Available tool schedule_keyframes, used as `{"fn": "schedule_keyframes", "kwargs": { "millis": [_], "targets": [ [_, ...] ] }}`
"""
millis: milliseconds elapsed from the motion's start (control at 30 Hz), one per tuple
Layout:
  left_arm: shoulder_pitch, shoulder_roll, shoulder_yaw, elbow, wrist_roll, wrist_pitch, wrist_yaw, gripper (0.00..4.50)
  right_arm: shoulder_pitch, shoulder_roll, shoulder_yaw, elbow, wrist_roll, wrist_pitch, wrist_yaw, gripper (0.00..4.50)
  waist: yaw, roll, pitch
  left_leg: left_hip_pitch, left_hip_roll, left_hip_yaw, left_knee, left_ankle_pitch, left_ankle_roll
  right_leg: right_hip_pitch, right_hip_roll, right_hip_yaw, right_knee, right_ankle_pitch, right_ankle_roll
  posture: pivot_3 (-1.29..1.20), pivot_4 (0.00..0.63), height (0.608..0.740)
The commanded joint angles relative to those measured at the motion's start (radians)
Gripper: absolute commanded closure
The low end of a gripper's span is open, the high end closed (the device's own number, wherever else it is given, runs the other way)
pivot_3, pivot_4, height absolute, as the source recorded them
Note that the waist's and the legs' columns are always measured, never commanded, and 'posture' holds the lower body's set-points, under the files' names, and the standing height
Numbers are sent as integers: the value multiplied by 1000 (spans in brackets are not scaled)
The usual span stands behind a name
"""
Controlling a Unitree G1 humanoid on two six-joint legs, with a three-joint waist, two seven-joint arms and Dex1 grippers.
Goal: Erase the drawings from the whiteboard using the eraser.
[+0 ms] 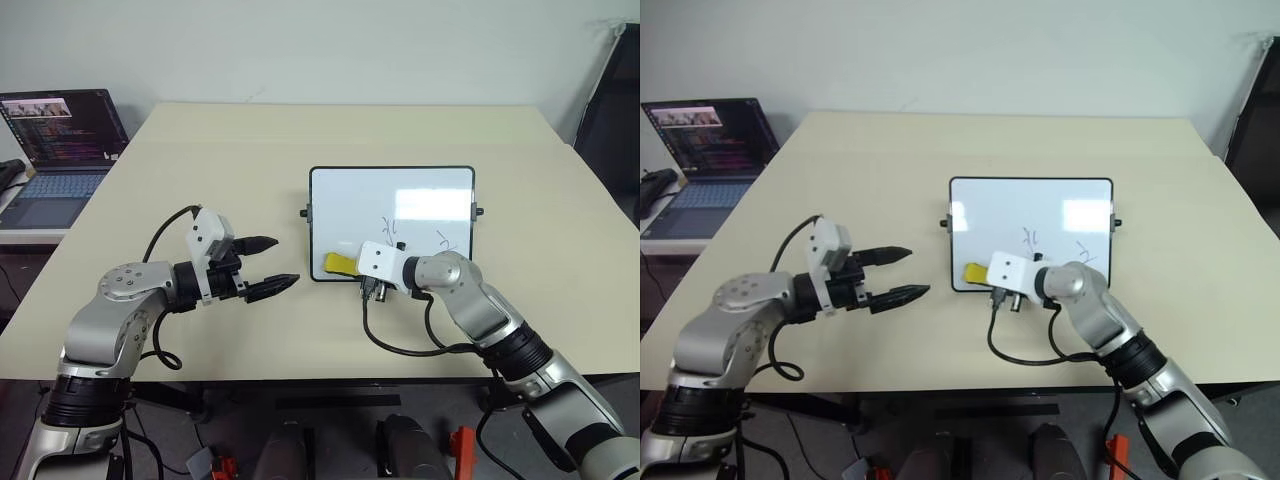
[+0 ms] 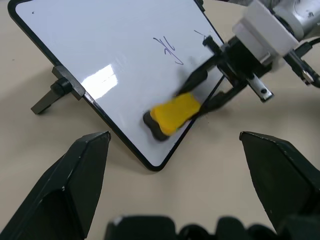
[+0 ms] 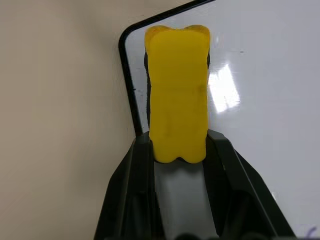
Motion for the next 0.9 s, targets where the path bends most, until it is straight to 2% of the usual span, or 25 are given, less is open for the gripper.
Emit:
{"fn": "schedule_keyframes", "kwargs": {
  "millis": [33,400,600,667,767,900],
  "targets": [
    [-12,6,16,-9,-2,-23,-9,0,-7,-25,-26,66,-29,32,-15,3517,0,0,0,0,0,0,0,0,0,0,0,0,0,-1,3,0,150,740],
    [-24,4,12,14,5,-35,-22,0,-96,21,-83,185,-46,-2,-177,3523,2,-1,-1,1,0,-1,0,3,2,0,0,0,0,-2,-2,0,150,740],
    [-30,6,11,25,7,-41,-26,0,-59,-3,-66,125,-12,-27,-103,3523,3,-1,-1,1,0,0,0,3,2,1,0,0,0,-2,-2,0,150,740],
    [-39,2,10,26,5,-42,-26,0,-32,-18,-101,47,59,-32,-36,3523,8,-1,-1,1,0,0,0,3,2,0,0,0,0,-2,-2,0,150,740],
    [-55,0,9,34,1,-43,-31,0,-13,-43,-225,-99,217,43,58,3524,12,-1,1,-3,0,-1,-1,3,1,-2,0,-1,-2,0,3,0,150,740],
    [-83,5,9,54,5,-48,-44,0,-12,-120,-413,-239,397,184,126,3524,13,-1,2,-17,-1,-2,-1,3,1,-17,-1,0,1,3,0,0,150,740]
  ]
}}
